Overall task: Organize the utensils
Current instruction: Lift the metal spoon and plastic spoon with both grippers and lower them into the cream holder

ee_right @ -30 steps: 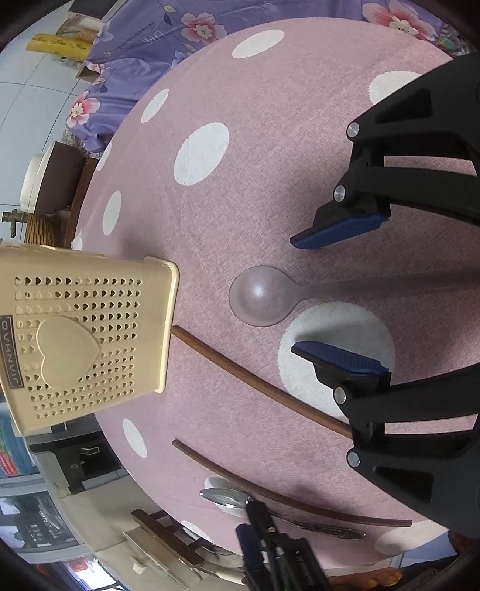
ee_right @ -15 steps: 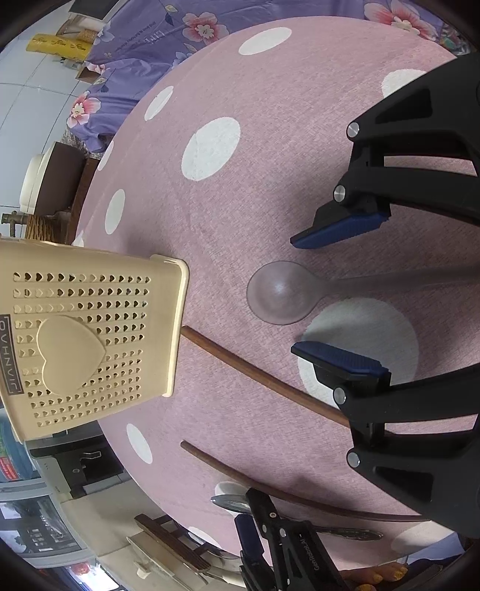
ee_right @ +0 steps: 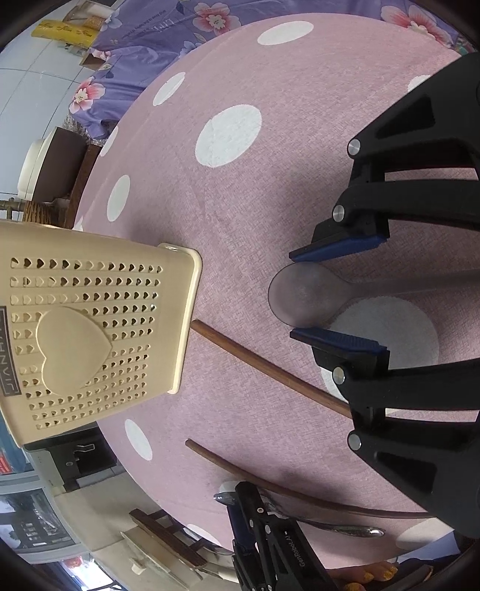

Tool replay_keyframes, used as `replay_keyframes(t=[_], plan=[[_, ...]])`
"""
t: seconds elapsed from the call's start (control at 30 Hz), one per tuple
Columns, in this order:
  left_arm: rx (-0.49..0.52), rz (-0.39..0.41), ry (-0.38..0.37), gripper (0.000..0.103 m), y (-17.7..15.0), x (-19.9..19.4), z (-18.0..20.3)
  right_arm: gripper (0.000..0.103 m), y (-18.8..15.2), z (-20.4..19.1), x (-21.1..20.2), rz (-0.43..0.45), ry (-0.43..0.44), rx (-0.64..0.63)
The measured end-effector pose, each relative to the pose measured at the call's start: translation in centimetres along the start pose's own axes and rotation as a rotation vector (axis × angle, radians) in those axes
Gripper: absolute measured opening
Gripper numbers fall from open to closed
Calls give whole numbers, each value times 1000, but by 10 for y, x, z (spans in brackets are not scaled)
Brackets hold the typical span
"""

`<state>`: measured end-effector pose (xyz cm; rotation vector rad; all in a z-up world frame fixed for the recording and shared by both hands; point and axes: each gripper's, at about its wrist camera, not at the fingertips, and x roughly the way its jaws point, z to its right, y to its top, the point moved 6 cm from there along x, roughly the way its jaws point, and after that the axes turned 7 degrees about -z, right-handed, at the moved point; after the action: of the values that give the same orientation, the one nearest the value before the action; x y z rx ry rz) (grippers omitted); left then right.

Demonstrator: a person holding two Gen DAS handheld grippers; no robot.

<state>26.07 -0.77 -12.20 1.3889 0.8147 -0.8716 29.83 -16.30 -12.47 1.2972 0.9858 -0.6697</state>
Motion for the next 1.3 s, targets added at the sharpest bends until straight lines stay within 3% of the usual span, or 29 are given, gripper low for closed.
replay_keyframes(t=[0.4,0.63,1.07,1.23,1.3], plan=[[-58,287,-96,38,39,-80,-8,37,16,17,-89,255,137,129],[-63,333,-88,38,39,-97,-11,37,13,21,-111,315,148,160],[-69,366,-127,38,42,-107,-16,37,11,13,-121,341,159,147],[-48,403,-188,38,63,-131,-8,37,26,4,-143,406,192,123],[-37,455,-212,38,82,-153,-2,37,43,-3,-160,451,207,105]])
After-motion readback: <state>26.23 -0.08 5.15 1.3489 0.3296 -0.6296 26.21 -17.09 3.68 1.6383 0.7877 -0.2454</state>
